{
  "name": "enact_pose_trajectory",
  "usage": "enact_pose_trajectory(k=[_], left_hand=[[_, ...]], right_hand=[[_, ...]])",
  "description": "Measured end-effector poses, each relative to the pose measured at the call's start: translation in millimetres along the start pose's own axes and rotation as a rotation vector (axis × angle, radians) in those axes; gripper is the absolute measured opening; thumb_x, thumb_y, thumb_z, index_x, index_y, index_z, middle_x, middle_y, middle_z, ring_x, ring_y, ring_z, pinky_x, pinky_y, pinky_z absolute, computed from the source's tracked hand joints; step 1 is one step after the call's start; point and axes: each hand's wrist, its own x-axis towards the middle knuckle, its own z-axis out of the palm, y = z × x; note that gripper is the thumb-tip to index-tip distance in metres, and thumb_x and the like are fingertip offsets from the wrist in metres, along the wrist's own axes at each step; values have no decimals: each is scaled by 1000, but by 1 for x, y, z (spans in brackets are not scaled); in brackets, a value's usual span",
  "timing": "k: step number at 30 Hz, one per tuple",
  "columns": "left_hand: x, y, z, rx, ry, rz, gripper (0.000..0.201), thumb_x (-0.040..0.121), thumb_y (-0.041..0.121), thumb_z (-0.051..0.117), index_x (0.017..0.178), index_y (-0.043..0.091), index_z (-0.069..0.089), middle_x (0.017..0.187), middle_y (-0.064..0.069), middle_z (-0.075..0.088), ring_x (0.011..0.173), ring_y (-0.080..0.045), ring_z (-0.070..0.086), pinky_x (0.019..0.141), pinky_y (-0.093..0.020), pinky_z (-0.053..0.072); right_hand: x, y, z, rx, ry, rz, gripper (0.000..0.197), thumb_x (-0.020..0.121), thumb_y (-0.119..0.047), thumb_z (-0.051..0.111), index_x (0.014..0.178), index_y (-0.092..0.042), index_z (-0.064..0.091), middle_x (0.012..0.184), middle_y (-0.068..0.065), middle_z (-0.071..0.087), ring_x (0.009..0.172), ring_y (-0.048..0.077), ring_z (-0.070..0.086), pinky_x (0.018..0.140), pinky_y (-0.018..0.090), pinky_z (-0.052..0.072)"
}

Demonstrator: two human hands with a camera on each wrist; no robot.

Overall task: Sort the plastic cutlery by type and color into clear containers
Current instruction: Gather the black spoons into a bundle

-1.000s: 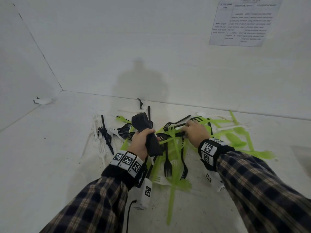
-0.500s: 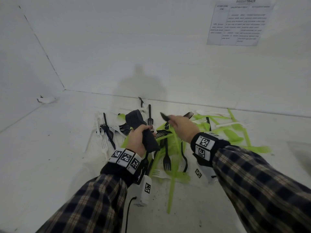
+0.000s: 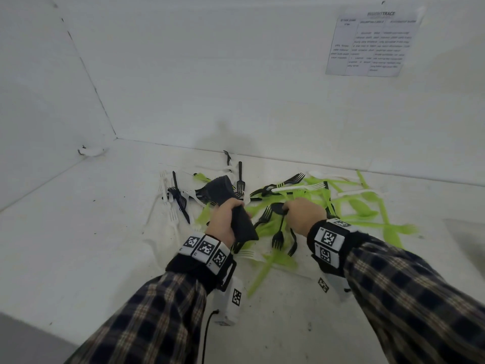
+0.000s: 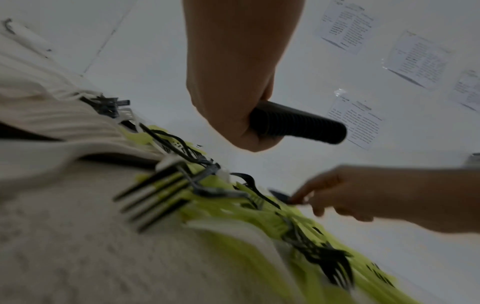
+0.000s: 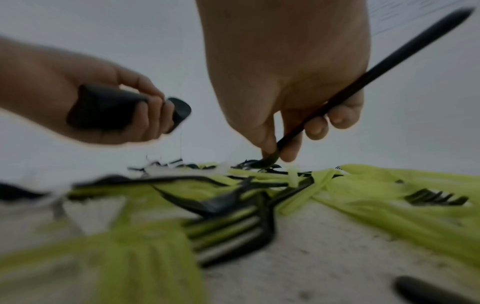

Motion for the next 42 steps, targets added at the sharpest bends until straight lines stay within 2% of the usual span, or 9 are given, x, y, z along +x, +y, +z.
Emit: enact_pose_trajectory(k=[5,7,10,12,15,23,30,35,42], left_hand=[[-11,-23,21,27,-47,-28,9,89,11,55,94,4,53,72,-8,55,47,-16,59,45,-23,50],[-13,-32,29,31,-53,-42,13,88,10,56,99,4,52,74,-10,55,55,-21,58,54,-28,52],[-22,-44,40,45,-101,-38,25,85,7,56,108,0,55,84,-16,56,66,-24,57,70,-38,54],[-29,-49,44,68,-114,-36,37,86,3,53,123,-4,51,87,-17,58,66,-24,61,55,-30,54],[-40,-55,47,59,-127,-48,45,86,0,51,130,-5,43,92,-19,58,70,-26,63,48,-27,52],[-59,-71,48,43,-178,-107,62,74,10,61,134,4,44,116,-22,61,96,-31,66,63,-35,56],[-73,-74,50,14,-271,-134,22,88,13,41,95,3,59,77,-10,57,72,-22,57,65,-32,47],[-73,-72,57,10,-306,-114,35,93,36,45,96,8,67,87,-8,68,87,-20,63,76,-31,50],[-76,-68,74,85,-308,-104,42,98,42,38,83,9,60,79,-8,63,81,-18,63,70,-30,50]], right_hand=[[-12,-10,-2,653,202,31,30,97,-7,35,123,-2,49,96,15,59,78,23,51,58,25,38],[-20,-14,-4,763,196,33,31,97,-8,35,123,-3,51,107,18,63,80,21,50,64,25,39],[-33,-17,-3,750,185,20,32,95,-9,39,122,-3,56,120,16,60,103,25,55,84,27,40],[-42,-17,-2,714,196,18,31,93,-7,41,118,-2,58,120,15,61,113,27,53,93,30,39],[-53,-14,-2,693,212,31,30,92,-7,42,114,-1,61,117,15,62,112,27,54,93,29,39],[-80,-9,1,651,229,-39,33,90,-3,41,111,3,66,112,19,66,108,29,56,90,29,40],[-92,1,6,855,247,-27,30,94,-4,46,119,-6,63,122,11,62,117,22,53,100,27,39],[-103,1,4,1057,248,-28,20,93,-15,53,112,-13,59,89,5,58,86,19,57,76,31,47],[-116,-2,-5,967,208,-23,25,98,-26,44,111,-12,60,104,4,64,97,18,58,87,29,44]])
